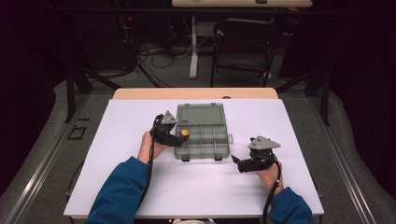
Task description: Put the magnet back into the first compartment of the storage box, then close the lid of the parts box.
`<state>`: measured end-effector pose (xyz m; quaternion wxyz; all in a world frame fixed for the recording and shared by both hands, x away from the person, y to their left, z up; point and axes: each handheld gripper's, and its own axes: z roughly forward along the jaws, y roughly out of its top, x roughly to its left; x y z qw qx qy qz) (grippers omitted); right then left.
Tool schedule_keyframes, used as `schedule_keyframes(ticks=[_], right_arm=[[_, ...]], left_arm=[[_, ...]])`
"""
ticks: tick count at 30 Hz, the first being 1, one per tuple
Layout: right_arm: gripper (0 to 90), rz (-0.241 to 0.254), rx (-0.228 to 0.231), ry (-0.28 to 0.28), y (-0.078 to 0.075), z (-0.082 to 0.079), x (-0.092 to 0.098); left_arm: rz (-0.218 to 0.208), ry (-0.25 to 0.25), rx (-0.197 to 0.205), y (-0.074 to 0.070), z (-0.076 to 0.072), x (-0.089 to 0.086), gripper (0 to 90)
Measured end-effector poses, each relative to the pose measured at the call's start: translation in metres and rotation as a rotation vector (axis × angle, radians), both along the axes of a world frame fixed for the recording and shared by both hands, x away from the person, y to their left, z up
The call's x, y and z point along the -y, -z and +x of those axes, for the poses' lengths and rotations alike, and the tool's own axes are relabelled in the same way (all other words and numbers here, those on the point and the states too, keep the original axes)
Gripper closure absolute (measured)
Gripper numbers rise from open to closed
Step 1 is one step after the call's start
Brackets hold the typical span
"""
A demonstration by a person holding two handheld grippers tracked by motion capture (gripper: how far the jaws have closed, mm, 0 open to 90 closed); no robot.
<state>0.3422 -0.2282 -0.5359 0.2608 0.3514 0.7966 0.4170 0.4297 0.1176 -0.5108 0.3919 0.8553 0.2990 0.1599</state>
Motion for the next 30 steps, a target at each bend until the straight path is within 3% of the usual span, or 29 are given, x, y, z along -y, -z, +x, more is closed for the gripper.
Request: schedule_keyframes(ticks=[8,19,30], right_arm=[[0.2,-0.002,0.001,0.001,0.0,0.0,0.0],[0.2,-0.003,0.0,0.003,0.0,0.0,0.0],[0.3,-0.004,0.004,0.001,-0.001,0.0,-0.001]], left_arm=[[-0.015,0.009,0.0,0.0,-0.005,0.001,8.8],[0.014,0.012,0.005,0.002,-0.008,0.009,0.4],[0.033,0.012,0.001,0.006,-0.009,0.015,0.0]])
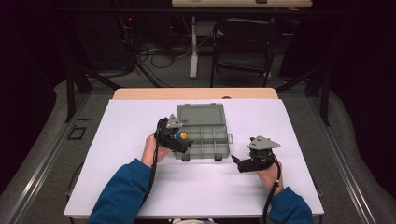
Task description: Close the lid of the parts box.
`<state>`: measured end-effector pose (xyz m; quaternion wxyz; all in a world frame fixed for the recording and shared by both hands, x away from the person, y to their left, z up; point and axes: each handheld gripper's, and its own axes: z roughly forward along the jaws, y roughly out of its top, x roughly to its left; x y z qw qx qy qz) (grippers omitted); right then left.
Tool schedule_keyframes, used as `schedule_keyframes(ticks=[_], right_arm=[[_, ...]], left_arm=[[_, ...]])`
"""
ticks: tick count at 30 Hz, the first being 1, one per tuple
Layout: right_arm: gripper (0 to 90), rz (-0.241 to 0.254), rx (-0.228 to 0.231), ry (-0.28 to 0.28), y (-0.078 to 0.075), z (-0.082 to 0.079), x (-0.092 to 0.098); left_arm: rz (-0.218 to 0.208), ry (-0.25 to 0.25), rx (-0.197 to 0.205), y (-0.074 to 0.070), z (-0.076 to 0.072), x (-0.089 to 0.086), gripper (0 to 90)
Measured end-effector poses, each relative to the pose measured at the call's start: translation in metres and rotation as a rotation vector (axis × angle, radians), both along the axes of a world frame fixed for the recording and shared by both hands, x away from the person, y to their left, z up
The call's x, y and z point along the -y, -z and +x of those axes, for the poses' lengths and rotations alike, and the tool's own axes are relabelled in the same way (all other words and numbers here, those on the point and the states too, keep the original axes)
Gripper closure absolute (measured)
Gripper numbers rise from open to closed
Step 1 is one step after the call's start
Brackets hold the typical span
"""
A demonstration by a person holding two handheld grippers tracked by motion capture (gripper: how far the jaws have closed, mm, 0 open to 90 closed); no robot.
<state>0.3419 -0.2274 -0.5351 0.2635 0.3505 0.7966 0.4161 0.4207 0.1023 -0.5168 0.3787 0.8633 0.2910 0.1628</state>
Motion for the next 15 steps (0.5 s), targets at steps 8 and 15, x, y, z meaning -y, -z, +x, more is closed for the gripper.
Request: schedule_keyframes(ticks=[8,15], right_arm=[[0.3,0.0,0.0,-0.001,0.0003,0.0,-0.0001],[0.4,-0.001,0.001,-0.001,0.0004,0.0001,-0.0004]], left_arm=[[0.032,0.012,-0.004,0.0047,-0.0002,0.0068,12.1],[0.047,0.019,-0.015,0.0093,0.0005,0.01,28.7]])
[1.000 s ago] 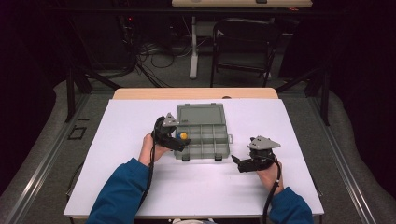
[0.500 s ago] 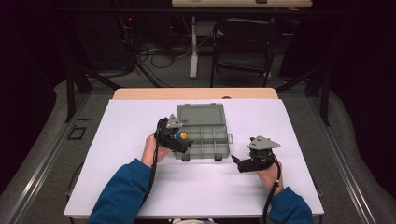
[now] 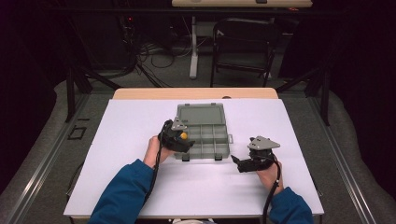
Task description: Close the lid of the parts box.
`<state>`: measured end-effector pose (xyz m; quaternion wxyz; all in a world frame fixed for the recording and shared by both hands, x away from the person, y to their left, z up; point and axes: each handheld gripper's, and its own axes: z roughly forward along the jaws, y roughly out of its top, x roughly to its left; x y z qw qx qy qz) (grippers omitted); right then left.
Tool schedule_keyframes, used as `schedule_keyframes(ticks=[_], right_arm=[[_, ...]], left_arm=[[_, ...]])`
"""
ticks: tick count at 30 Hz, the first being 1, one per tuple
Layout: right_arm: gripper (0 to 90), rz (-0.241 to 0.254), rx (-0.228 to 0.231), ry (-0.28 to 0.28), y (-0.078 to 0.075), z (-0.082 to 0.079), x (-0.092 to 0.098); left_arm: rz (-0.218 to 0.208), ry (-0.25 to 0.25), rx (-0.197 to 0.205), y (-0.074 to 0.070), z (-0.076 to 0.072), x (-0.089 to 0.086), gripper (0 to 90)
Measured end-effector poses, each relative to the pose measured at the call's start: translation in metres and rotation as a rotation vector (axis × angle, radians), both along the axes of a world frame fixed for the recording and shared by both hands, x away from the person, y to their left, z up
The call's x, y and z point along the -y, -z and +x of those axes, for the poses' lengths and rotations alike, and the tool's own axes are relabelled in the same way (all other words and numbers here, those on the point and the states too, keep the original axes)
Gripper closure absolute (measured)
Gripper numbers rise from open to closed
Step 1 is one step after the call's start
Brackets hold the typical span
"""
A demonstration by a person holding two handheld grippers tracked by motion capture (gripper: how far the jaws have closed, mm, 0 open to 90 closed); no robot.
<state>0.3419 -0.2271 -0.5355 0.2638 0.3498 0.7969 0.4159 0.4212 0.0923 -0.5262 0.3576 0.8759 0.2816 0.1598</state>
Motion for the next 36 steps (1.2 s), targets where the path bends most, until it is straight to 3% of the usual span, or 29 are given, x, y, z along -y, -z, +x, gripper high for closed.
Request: schedule_keyframes(ticks=[11,22,36], right_arm=[[0.4,-0.001,0.0,-0.001,0.0,0.0,0.0],[0.4,-0.003,0.0,-0.003,0.0,0.001,-0.001],[0.8,0.003,0.006,-0.001,-0.002,0.003,-0.002]], left_arm=[[-0.007,0.008,-0.024,0.006,0.001,0.004,45.6],[-0.005,-0.011,-0.029,0.011,0.0,0.008,46.6],[-0.01,-0.093,-0.046,0.014,-0.003,0.011,52.9]])
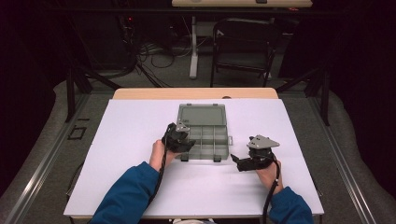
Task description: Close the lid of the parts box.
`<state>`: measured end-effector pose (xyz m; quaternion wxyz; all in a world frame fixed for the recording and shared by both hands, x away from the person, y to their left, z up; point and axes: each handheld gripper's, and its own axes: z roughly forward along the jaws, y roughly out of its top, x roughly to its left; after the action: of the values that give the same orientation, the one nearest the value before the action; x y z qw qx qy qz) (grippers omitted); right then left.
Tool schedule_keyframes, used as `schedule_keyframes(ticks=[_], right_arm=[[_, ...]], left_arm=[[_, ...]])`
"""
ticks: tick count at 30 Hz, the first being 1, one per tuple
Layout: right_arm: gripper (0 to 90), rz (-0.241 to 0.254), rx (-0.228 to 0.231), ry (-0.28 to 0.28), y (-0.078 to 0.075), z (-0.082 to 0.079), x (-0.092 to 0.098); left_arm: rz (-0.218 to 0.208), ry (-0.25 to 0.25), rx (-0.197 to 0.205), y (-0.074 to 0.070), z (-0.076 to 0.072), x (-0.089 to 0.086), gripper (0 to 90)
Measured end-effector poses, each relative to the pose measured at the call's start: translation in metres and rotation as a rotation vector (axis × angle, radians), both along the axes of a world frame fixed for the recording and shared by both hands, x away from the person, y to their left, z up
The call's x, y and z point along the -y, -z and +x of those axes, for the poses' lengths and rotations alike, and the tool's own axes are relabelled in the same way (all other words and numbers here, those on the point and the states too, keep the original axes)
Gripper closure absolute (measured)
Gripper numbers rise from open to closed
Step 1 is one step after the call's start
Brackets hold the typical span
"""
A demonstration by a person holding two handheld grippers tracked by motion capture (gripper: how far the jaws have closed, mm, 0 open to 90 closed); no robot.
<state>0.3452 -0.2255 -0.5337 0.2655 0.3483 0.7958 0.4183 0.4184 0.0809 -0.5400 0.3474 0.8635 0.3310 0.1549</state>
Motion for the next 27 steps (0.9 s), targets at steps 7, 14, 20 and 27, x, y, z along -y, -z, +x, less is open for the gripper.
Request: schedule_keyframes(ticks=[7,14,20,27], right_arm=[[0.7,0.031,-0.012,0.01,-0.007,0.009,0.002],[0.0,0.04,-0.037,0.013,-0.012,0.028,0.003],[0.0,0.042,-0.077,-0.001,-0.018,0.049,0.002],[0.0,0.038,-0.118,-0.01,-0.024,0.076,-0.001]], left_arm=[[-0.006,-0.03,0.0,0.0,-0.002,0.002,53.3],[-0.008,-0.04,0.0,0.0,-0.003,0.003,53.6],[-0.01,-0.037,0.001,0.0,-0.003,0.002,53.8],[-0.013,-0.035,0.001,0.001,-0.003,0.002,53.8]])
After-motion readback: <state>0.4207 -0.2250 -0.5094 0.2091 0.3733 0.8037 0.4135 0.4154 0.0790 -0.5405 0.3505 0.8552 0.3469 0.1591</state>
